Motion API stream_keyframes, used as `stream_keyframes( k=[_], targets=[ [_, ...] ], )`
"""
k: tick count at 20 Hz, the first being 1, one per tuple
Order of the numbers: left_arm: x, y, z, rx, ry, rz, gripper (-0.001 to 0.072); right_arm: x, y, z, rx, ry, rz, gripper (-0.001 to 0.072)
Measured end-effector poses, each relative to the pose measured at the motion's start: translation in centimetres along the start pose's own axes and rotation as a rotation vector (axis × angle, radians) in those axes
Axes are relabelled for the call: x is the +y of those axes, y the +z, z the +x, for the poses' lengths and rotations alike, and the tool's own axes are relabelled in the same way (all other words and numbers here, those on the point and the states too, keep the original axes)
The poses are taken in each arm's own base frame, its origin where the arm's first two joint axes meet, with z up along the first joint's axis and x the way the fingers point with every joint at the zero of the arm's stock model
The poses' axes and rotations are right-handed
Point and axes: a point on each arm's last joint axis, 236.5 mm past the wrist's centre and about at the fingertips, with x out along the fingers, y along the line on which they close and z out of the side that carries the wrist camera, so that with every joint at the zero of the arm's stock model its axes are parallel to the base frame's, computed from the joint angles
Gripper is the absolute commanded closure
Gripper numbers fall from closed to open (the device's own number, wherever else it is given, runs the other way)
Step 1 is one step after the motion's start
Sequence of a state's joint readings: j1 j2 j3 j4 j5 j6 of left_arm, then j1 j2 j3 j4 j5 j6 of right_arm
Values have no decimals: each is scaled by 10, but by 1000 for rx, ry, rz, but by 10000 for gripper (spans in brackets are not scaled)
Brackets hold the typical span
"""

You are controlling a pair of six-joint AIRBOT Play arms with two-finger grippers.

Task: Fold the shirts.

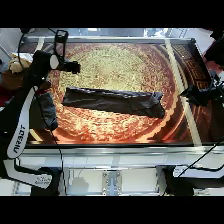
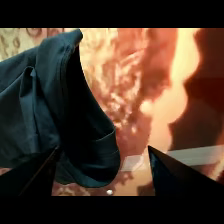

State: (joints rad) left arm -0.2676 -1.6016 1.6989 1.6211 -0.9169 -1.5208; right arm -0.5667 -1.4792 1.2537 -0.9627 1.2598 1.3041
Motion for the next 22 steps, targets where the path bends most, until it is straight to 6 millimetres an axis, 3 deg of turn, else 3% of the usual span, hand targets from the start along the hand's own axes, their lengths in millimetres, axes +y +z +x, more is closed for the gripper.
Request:
stream_keyframes(
  k=[5, 8, 11, 18, 20, 22],
  targets=[
    [-90, 17, 15, 32, -241, 29, 192, -5, -12, 55, 123, 186, 91, 28],
    [-124, 12, 23, 70, -331, 36, 192, -2, -21, 90, 179, 246, 91, 29],
    [-139, 7, 26, 95, -373, 39, 193, 13, -27, 114, 213, 314, 92, 31],
    [-148, 2, 26, 116, -400, 43, 193, 52, -43, 146, 264, 370, 35, 42],
    [-148, 1, 27, 120, -403, 42, 193, 60, -51, 153, 285, 368, 11, 199],
    [-149, -2, 27, 134, -406, 43, 197, 63, -56, 158, 299, 354, -10, 512]
  ],
)
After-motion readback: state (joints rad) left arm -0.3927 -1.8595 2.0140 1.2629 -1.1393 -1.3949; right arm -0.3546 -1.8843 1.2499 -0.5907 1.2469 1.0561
